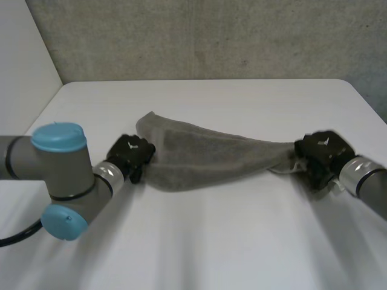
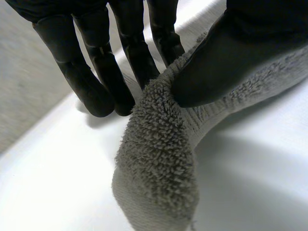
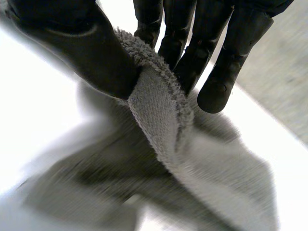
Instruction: Fold the towel.
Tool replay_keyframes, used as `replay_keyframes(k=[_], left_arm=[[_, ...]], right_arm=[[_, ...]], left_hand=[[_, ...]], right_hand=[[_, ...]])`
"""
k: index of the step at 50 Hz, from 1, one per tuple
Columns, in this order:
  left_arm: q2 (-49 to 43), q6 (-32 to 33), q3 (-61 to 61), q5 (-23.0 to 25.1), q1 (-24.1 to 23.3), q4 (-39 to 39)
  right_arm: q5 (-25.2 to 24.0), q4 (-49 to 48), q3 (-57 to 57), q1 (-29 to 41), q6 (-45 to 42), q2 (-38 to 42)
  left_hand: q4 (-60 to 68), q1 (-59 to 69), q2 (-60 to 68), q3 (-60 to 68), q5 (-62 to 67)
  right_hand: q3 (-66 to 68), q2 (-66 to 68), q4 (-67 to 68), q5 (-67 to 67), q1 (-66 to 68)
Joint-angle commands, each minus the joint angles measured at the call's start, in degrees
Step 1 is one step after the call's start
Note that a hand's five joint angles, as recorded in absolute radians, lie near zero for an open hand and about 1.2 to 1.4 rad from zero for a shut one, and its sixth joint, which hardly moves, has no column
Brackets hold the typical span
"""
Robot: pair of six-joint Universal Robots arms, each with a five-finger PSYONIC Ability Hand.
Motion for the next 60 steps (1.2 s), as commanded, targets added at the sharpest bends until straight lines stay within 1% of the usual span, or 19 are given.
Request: replay_keyframes(k=[1, 7, 13, 17, 22, 33, 35, 38, 40, 41, 43, 44, 45, 46, 48, 49, 51, 57, 60], left_arm=[[11.2, -1.3, 0.5, 0.0, 3.1, -0.2], [22.2, -6.3, 1.6, 0.0, 5.6, -0.4], [28.2, -9.8, 2.1, 0.1, 7.3, -4.0], [28.5, -9.9, 2.6, 0.0, 7.3, -5.9], [25.9, -9.6, 2.9, 0.1, 6.7, -8.1], [6.3, -8.4, 15.8, -0.1, 5.2, -15.2], [1.6, -7.4, 22.2, -0.2, 4.5, -16.0], [-0.1, -7.0, 25.2, 0.0, 4.2, -15.8], [-2.3, -6.9, 32.3, -0.5, 3.9, -12.8], [-2.3, -6.9, 32.4, -0.5, 3.9, -12.8], [-2.5, -7.1, 38.3, -3.4, 3.8, -5.9], [-2.5, -7.1, 38.3, -3.4, 3.8, -5.8], [-1.9, -7.2, 39.9, -5.8, 3.8, -1.8], [-1.9, -7.2, 39.9, -5.8, 3.8, -1.8], [2.1, -7.7, 40.0, -11.0, 4.0, 7.7], [2.1, -7.7, 40.0, -11.1, 4.0, 7.7], [5.4, -8.2, 38.3, -13.5, 4.1, 13.0], [8.4, -10.7, 33.3, -12.9, 4.5, 12.5], [9.6, -11.9, 27.9, -11.1, 4.9, 10.8]], right_arm=[[0.0, 0.3, -1.5, -0.2, 5.6, -14.9], [-0.3, 8.5, -9.9, -2.9, 15.2, -24.6], [-2.5, 23.8, -19.5, -8.5, 14.8, -27.9], [-5.2, 28.1, -21.6, -9.5, 11.8, -26.9], [-5.4, 30.2, -22.1, -9.0, 6.5, -22.9], [-0.4, 31.6, -28.4, -2.3, 0.0, -5.2], [1.9, 30.2, -32.8, -0.3, -0.7, 0.6], [3.1, 28.1, -35.7, 1.0, -0.9, 3.4], [5.4, 19.8, -40.6, 3.6, -0.9, 6.5], [5.4, 19.7, -40.6, 3.6, -0.9, 6.5], [7.9, 5.4, -42.2, 5.4, 0.5, 6.1], [7.9, 5.3, -42.2, 5.4, 0.6, 6.1], [9.0, -3.2, -41.5, 6.0, 1.6, 5.4], [9.1, -3.3, -41.5, 6.0, 1.6, 5.4], [11.3, -18.4, -37.9, 6.2, 5.5, 1.8], [11.3, -18.5, -37.8, 6.2, 5.6, 1.8], [11.9, -27.3, -32.8, 6.5, 11.6, -4.5], [11.0, -26.0, -28.4, 5.8, 18.0, -8.5], [9.0, -20.0, -26.2, 5.8, 18.7, -9.1]], left_hand=[[-7.2, -3.3, -5.9, -8.3, -15.6], [-7.2, -3.3, -5.9, -8.3, -15.6], [-7.2, -3.3, -5.9, -8.3, -15.6], [-7.2, -3.3, -5.9, -8.3, -15.6], [-7.2, -3.3, -5.9, -8.3, -15.6], [-7.2, -3.3, -5.9, -8.3, -15.6], [-7.2, -3.3, -5.9, -8.3, -15.6], [-7.2, -3.3, -5.9, -8.3, -15.6], [-7.2, -3.3, -5.9, -8.3, -15.6], [-7.2, -3.3, -5.9, -8.3, -15.6], [-7.2, -3.3, -5.9, -8.3, -15.6], [-7.2, -3.3, -5.9, -8.3, -15.6], [-7.2, -3.3, -5.9, -8.3, -15.6], [-7.2, -3.3, -5.9, -8.3, -15.6], [-7.2, -3.3, -5.9, -8.3, -15.6], [-7.2, -3.3, -5.9, -8.3, -15.6], [-7.2, -3.3, -5.9, -8.3, -15.6], [-7.2, -3.3, -5.9, -8.3, -15.6], [-7.2, -3.3, -5.9, -8.3, -15.6]], right_hand=[[4.8, 4.4, 3.1, 3.6, 4.1], [4.8, 4.4, 3.1, 3.6, 4.1], [4.8, 4.4, 3.1, 3.6, 4.1], [4.8, 4.4, 3.1, 3.6, 4.1], [4.8, 4.4, 3.1, 3.6, 4.1], [4.8, 4.4, 3.1, 3.6, 4.1], [4.8, 4.4, 3.1, 3.6, 4.1], [4.8, 4.4, 3.1, 3.6, 4.1], [4.8, 4.4, 3.1, 3.6, 4.1], [4.8, 4.4, 3.1, 3.6, 4.1], [4.8, 4.4, 3.1, 3.6, 4.1], [4.8, 4.4, 3.1, 3.6, 4.1], [4.8, 4.4, 3.1, 3.6, 4.1], [4.8, 4.4, 3.1, 3.6, 4.1], [4.8, 4.4, 3.1, 3.6, 4.1], [4.8, 4.4, 3.1, 3.6, 4.1], [4.8, 4.4, 3.1, 3.6, 4.1], [4.8, 4.4, 3.1, 3.6, 4.1], [4.8, 4.4, 3.1, 3.6, 4.1]])
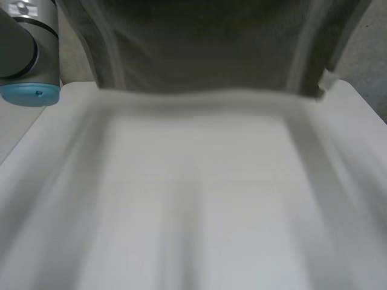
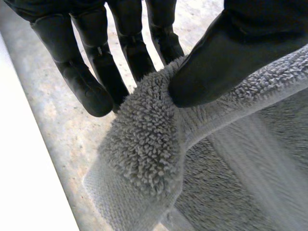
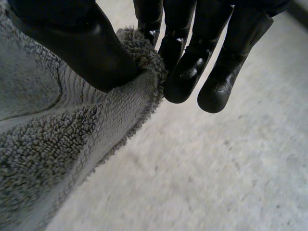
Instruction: Fold the towel.
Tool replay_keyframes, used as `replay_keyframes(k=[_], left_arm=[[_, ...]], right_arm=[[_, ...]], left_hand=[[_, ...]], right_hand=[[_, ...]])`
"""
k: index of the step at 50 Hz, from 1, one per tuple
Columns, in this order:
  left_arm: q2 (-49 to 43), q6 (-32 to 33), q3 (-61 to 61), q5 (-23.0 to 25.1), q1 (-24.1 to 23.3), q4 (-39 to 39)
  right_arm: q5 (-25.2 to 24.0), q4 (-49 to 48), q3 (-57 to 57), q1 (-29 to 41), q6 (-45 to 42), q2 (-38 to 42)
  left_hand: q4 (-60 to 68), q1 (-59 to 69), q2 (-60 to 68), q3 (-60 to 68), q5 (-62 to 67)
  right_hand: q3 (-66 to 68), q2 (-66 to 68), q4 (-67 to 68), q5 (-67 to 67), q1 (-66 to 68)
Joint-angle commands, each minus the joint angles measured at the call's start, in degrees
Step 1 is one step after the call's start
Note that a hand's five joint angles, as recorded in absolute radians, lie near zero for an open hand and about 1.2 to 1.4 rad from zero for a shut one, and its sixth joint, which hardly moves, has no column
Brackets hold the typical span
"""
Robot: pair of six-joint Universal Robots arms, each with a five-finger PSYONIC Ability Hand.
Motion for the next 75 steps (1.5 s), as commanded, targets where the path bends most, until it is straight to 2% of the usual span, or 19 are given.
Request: replay_keyframes(k=[1, 5, 7, 8, 10, 18, 20, 29, 35, 36, 37, 38, 39, 40, 44, 49, 59, 64, 75], left_arm=[[3.7, -3.0, -12.3, 3.3, 0.9, -3.0], [3.8, -3.1, -18.7, 6.0, 1.1, -5.9], [3.6, -3.0, -25.0, 7.1, 1.9, -8.8], [3.6, -3.0, -25.0, 7.1, 1.9, -8.9], [3.6, -2.9, -30.6, 7.1, 3.6, -11.7], [3.6, -2.1, -42.0, 7.7, 4.2, -14.8], [3.6, -1.1, -43.7, 8.2, 4.0, -15.4], [3.6, 12.0, -49.1, 9.7, 3.5, -17.0], [3.9, 13.3, -49.3, 10.0, 3.5, -16.3], [3.9, 13.4, -49.3, 10.0, 3.5, -16.2], [3.9, 13.5, -49.3, 10.0, 3.4, -16.2], [3.9, 13.5, -49.3, 10.0, 3.4, -16.2], [3.9, 13.6, -49.3, 10.1, 3.4, -16.1], [3.9, 13.7, -49.5, 10.5, 3.3, -16.2], [4.3, 13.7, -50.3, 11.4, 3.0, -16.2], [8.4, 13.8, -53.3, 13.2, 2.7, -16.2], [18.1, 13.8, -62.2, 17.9, 3.5, -16.2], [18.2, 13.8, -63.7, 18.0, 3.7, -17.7], [14.1, 13.9, -63.2, 17.9, 7.6, -18.4]], right_arm=[[-4.4, 10.9, 6.8, -0.6, 4.8, -3.5], [-8.7, 18.5, 8.9, -0.6, 4.4, -3.4], [-13.0, 25.3, 11.8, -0.7, 2.7, -3.3], [-13.0, 25.3, 11.9, -0.7, 2.7, -3.3], [-15.3, 31.8, 15.0, -0.9, -1.6, -2.7], [-14.8, 43.2, 23.4, -5.6, -17.2, 1.0], [-14.8, 44.1, 24.5, -6.6, -18.7, 1.6], [-13.5, 44.3, 27.6, -11.4, -17.7, 1.4], [-13.9, 44.3, 28.8, -11.6, -17.1, 1.0], [-14.0, 44.1, 29.3, -11.6, -17.1, 1.1], [-14.1, 43.8, 29.9, -11.5, -17.1, 1.2], [-14.1, 43.8, 29.9, -11.5, -17.1, 1.2], [-14.1, 43.2, 30.5, -11.5, -17.1, 1.3], [-14.1, 42.7, 31.0, -11.5, -17.1, 1.4], [-14.1, 41.7, 32.0, -11.5, -17.1, 1.6], [-14.1, 41.0, 32.4, -11.5, -17.1, 1.6], [-14.1, 39.8, 32.9, -11.6, -17.2, 1.7], [-14.1, 39.8, 33.0, -11.6, -17.2, 1.7], [-14.1, 39.6, 33.1, -11.6, -17.3, 1.7]], left_hand=[[-7.6, -3.6, -6.4, -8.7, -15.6], [-7.6, -3.6, -6.4, -8.7, -15.6], [-7.6, -3.6, -6.4, -8.7, -15.6], [-7.6, -3.6, -6.4, -8.7, -15.6], [-7.6, -3.6, -6.4, -8.7, -15.6], [-7.6, -3.6, -6.4, -8.7, -15.6], [-7.6, -3.6, -6.4, -8.7, -15.6], [-7.6, -3.6, -6.4, -8.7, -15.6], [-7.6, -3.6, -6.4, -8.7, -15.6], [-20.4, -16.4, -19.2, -21.5, -28.4], [-40.8, -36.8, -39.6, -41.9, -48.9], [-41.0, -37.1, -39.8, -42.1, -49.1], [-55.0, -51.0, -53.8, -56.1, -63.1], [-62.1, -58.2, -60.9, -63.3, -70.2], [-71.1, -67.1, -69.9, -72.2, -79.1], [-69.9, -66.0, -68.7, -71.1, -78.0], [-53.7, -49.7, -52.4, -54.8, -61.7], [-48.6, -44.6, -47.4, -49.7, -56.6], [-51.1, -47.1, -49.9, -52.2, -59.2]], right_hand=[[4.8, 4.2, 3.1, 3.6, 4.0], [4.8, 4.2, 3.1, 3.6, 4.0], [4.8, 4.2, 3.1, 3.6, 4.0], [4.8, 4.2, 3.1, 3.6, 4.0], [4.8, 4.2, 3.1, 3.6, 4.0], [4.8, 4.2, 3.1, 3.6, 4.0], [4.8, 4.2, 3.1, 3.6, 4.0], [4.8, 4.2, 3.1, 3.6, 4.0], [4.8, 4.2, 3.1, 3.6, 4.0], [4.8, 4.2, 3.1, 3.6, 4.0], [4.8, 4.2, 3.1, 3.6, 4.0], [4.8, 4.2, 3.1, 3.6, 4.0], [4.8, 4.2, 3.1, 3.6, 4.0], [4.8, 4.2, 3.1, 3.6, 4.0], [4.8, 4.2, 3.1, 3.6, 4.0], [4.8, 4.2, 3.1, 3.6, 4.0], [4.8, 4.2, 3.1, 3.6, 4.0], [4.8, 4.2, 3.1, 3.6, 4.0], [4.8, 4.2, 3.1, 3.6, 4.0]])
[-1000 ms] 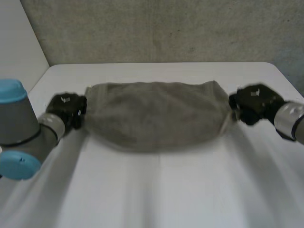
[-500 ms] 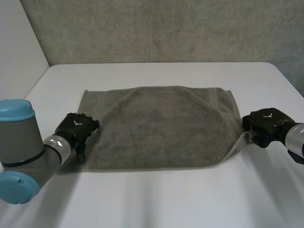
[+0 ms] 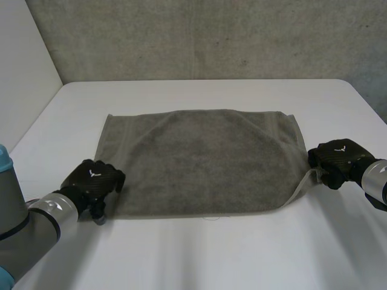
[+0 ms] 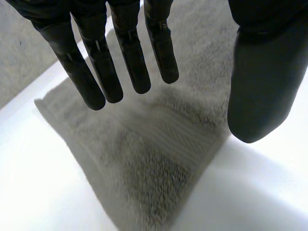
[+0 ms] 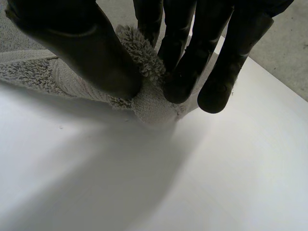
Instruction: Fold the towel.
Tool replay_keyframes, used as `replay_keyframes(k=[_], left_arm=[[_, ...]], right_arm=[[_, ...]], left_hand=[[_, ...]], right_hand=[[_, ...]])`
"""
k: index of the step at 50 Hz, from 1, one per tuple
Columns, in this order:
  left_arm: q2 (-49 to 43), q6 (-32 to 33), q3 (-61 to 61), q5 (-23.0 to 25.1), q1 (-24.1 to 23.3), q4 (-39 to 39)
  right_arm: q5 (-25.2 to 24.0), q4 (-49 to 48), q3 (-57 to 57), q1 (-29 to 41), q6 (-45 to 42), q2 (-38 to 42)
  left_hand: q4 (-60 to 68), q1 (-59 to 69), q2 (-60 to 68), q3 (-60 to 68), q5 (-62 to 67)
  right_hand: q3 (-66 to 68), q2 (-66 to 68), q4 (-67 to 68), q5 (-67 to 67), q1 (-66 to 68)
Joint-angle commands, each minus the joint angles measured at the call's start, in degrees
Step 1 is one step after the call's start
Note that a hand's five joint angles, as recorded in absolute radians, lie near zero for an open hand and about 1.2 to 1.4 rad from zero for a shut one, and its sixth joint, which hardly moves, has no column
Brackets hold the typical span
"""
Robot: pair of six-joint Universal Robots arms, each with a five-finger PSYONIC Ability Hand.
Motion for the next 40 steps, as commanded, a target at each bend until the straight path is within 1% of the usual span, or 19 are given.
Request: replay_keyframes(k=[1, 6, 16, 20, 22, 27, 40], left_arm=[[-3.5, 0.1, 0.8, -0.2, 1.9, -0.2], [-6.7, 0.1, 2.9, -0.4, 2.7, 0.1], [-9.9, 0.1, 5.2, -0.5, 4.2, 0.1], [-10.7, 1.3, 5.7, -0.5, 4.4, 0.3], [-11.1, 3.4, 5.6, -0.5, 5.2, 0.8], [-11.4, 6.3, 5.6, -0.5, 5.7, 2.2], [-12.0, 6.9, 6.4, -0.6, 5.7, 3.7]], right_arm=[[0.0, -0.1, 0.1, 0.0, -0.1, 0.0], [-0.1, -0.1, 0.1, 0.0, -0.2, 0.0], [-0.1, -0.2, 0.2, -0.1, -0.2, 0.0], [-0.1, -0.2, 0.4, -0.1, -0.4, 0.0], [-0.1, -0.2, 0.4, -0.1, -0.5, 0.0], [-0.1, -0.2, 0.5, 0.0, -0.7, 0.0], [-0.1, -0.2, 0.7, -0.1, -0.8, 0.0]], left_hand=[[-6.5, -6.4, -6.5, -6.5, -16.4], [-7.7, -7.6, -7.7, -7.6, -17.6], [-7.3, -7.3, -7.3, -7.3, -17.3], [-7.3, -7.3, -7.3, -7.3, -17.3], [-7.2, -7.1, -7.2, -7.1, -17.1], [-6.8, -6.7, -6.8, -6.8, -16.8], [-4.8, -4.7, -4.8, -4.8, -14.8]], right_hand=[[4.8, 4.2, 3.1, 3.6, 3.8], [4.8, 4.2, 3.1, 3.6, 3.8], [4.8, 4.2, 3.1, 3.6, 3.8], [4.8, 4.2, 3.1, 3.6, 3.8], [4.8, 4.2, 3.1, 3.6, 3.8], [4.8, 4.2, 3.1, 3.6, 3.8], [4.8, 4.2, 3.1, 3.6, 3.8]])
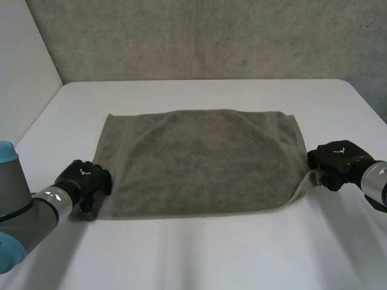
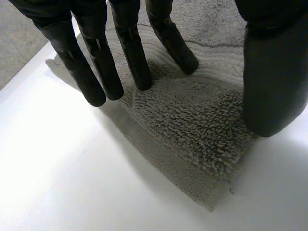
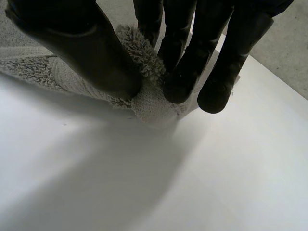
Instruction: Fold the towel.
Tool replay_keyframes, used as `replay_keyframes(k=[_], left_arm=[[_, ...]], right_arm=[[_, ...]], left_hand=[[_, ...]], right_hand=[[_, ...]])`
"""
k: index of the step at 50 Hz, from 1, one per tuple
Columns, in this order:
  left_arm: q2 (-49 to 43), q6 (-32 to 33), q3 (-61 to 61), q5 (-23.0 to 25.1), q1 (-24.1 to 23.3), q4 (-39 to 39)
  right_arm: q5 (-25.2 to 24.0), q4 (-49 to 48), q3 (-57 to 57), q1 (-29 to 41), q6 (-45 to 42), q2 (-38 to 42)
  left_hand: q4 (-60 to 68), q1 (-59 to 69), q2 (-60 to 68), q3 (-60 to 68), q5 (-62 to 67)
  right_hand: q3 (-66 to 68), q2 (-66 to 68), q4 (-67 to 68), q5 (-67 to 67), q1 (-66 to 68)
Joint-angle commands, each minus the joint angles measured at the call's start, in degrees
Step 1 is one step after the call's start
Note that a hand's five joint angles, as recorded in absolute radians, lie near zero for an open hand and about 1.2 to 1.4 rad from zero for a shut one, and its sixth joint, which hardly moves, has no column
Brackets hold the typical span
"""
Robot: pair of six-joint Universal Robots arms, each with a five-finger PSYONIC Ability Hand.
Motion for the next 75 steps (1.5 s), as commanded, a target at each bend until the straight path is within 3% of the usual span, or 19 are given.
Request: replay_keyframes(k=[1, 24, 33, 44, 49, 54, 58, 65, 75], left_arm=[[-0.5, -0.1, 0.6, -0.1, -0.1, 0.3], [1.2, -1.1, 0.8, -0.8, -0.8, 3.8], [3.1, -3.3, 1.1, -0.7, -0.9, 3.8], [16.6, -7.0, -0.2, -0.2, -0.5, 3.0], [23.3, -8.2, -1.5, 0.0, -0.2, 2.2], [29.1, -8.6, -2.8, 0.1, 0.0, -1.8], [30.3, -8.6, -3.3, 0.1, 0.0, -3.4], [29.5, -8.6, -3.7, 0.3, -0.5, -3.1], [12.4, -8.9, 4.6, -0.3, -3.3, -2.0]], right_arm=[[-0.1, 0.0, 0.2, -0.1, 0.0, 0.0], [-0.1, 0.0, 0.2, -0.1, -0.1, 0.0], [-0.2, 0.3, 0.1, -0.2, 0.0, -2.9], [0.1, 2.8, -0.2, -2.7, 3.0, -17.1], [-2.6, 8.8, -0.4, -6.5, 4.6, -21.6], [-9.5, 17.1, -0.9, -12.7, 2.8, -27.7], [-13.1, 18.2, -1.3, -15.2, 1.8, -29.2], [-16.0, 18.0, -2.2, -16.7, 1.1, -27.8], [-15.0, 18.3, -10.8, -12.7, 0.9, -9.8]], left_hand=[[-3.2, -2.9, -3.1, -3.1, -12.3], [38.5, 38.7, 38.6, 38.6, 29.4], [38.5, 38.8, 38.6, 38.6, 29.4], [38.5, 38.8, 38.6, 38.6, 29.4], [38.5, 38.8, 38.6, 38.6, 29.4], [38.5, 38.8, 38.6, 38.6, 29.4], [38.5, 38.8, 38.6, 38.6, 29.4], [38.5, 38.8, 38.6, 38.6, 29.4], [38.5, 38.8, 38.6, 38.6, 29.4]], right_hand=[[4.8, 4.2, 3.1, 3.6, 3.8], [4.8, 4.2, 3.1, 3.6, 3.8], [4.8, 4.2, 3.1, 3.6, 3.8], [4.8, 4.2, 3.1, 3.6, 3.8], [4.8, 4.2, 3.1, 3.6, 3.8], [4.8, 4.2, 3.1, 3.6, 3.8], [4.8, 4.2, 3.1, 3.6, 3.8], [4.8, 4.2, 3.1, 3.6, 3.8], [4.8, 4.2, 3.1, 3.6, 3.8]])
